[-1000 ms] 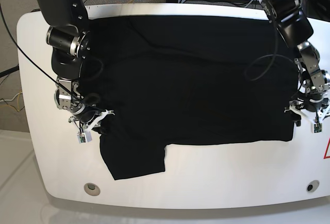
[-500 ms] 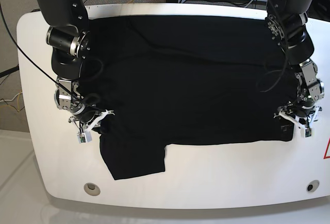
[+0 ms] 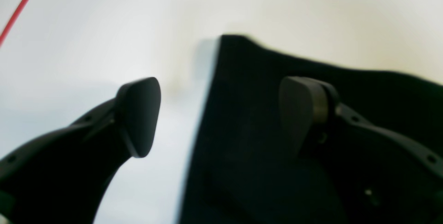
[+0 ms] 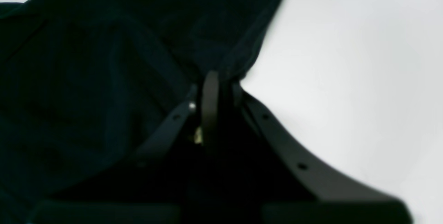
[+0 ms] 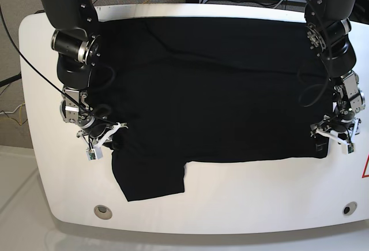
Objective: Fold the T-shirt properly
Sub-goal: 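Close both grippers on the shirt's side edges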
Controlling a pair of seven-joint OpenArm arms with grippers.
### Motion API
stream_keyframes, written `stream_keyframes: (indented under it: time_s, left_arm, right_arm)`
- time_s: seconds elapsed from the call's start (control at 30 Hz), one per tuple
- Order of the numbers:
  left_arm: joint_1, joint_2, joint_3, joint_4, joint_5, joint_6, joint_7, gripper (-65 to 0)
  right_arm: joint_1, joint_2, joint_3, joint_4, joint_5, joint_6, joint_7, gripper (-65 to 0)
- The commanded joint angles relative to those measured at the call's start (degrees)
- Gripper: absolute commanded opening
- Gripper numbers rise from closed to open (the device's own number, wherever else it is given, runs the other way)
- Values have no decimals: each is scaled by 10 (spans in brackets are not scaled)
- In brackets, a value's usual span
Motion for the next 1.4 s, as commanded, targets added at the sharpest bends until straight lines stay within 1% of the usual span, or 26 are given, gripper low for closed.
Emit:
stream_keyframes:
  time_s: [0.0, 0.17, 0.37, 0.8, 0.9, 1.17, 1.23, 1.33, 1.37]
  left_arm:
    - [-14, -10, 0, 4, -6, -1, -18, -144]
    - [-11, -8, -1, 4, -6, -1, -18, -144]
    - [-1, 3, -1, 4, -8, 0, -20, -144]
    - [11, 24, -1, -22, -7, 0, -49, -144]
    - [12, 32, -1, -22, -7, 0, -50, -144]
    - [26, 36, 0, -18, -7, 0, -48, -145]
    - [28, 42, 0, -17, -7, 0, -48, -145]
    - [28, 45, 1, -17, -5, 0, -47, -153]
    - [28, 45, 1, -17, -5, -1, -47, -176]
  right_arm:
    - [-1, 4, -3, -4, -33, 0, -57, -635]
    - [-1, 13, -3, -4, -33, 0, -57, -635]
    - [-1, 14, -3, -4, -33, 0, -57, -635]
    - [-2, 14, -2, -4, -32, -1, -57, -635]
    - [-2, 14, -2, -4, -31, -2, -58, -635]
    - [-3, 14, -1, -4, -30, -2, -58, -635]
    - [-4, 14, 0, -4, -30, -3, -58, -635]
    - [-4, 13, 0, -4, -30, -4, -58, -635]
    - [-4, 13, 0, -4, -29, -4, -58, -635]
